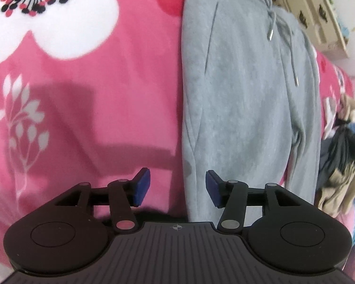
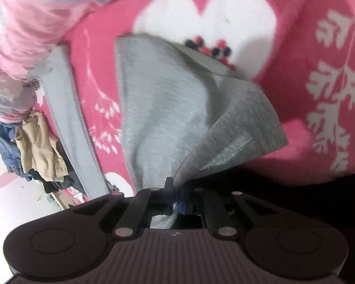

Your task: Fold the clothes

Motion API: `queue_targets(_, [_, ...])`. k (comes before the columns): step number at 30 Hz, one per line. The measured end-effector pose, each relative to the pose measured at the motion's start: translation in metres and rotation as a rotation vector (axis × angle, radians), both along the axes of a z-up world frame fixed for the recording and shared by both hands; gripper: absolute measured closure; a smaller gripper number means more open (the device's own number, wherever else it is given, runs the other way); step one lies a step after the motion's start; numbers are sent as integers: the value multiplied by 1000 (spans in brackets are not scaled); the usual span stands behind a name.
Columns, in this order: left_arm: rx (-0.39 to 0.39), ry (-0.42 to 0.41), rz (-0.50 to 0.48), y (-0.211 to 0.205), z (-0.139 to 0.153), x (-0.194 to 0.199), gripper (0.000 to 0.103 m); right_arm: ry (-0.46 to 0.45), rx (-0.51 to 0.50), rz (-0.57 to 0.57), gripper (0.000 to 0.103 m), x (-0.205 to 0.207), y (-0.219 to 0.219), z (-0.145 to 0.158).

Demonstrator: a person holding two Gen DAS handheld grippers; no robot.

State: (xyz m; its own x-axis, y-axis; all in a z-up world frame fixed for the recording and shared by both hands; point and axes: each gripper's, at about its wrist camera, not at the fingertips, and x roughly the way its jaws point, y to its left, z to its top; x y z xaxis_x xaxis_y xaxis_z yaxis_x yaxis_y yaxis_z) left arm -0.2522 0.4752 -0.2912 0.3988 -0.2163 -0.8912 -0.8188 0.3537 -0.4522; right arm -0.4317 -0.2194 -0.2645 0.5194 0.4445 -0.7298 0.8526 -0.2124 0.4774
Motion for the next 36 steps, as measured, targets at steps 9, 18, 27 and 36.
queue_targets(9, [-9,-118,11,10,-24,38,45,20,-93,26,98,19,-11,19])
queue_targets(18, [71,-54,-27,16,-14,49,96,-7,-182,14,98,36,-7,41])
queue_targets(27, [173,-249,-106,4,67,122,96,-172,-230,-146,98,101,-10,48])
queue_targets(36, [260,-305,-249,-35,92,251,96,-328,-286,-212,98,212,-25,49])
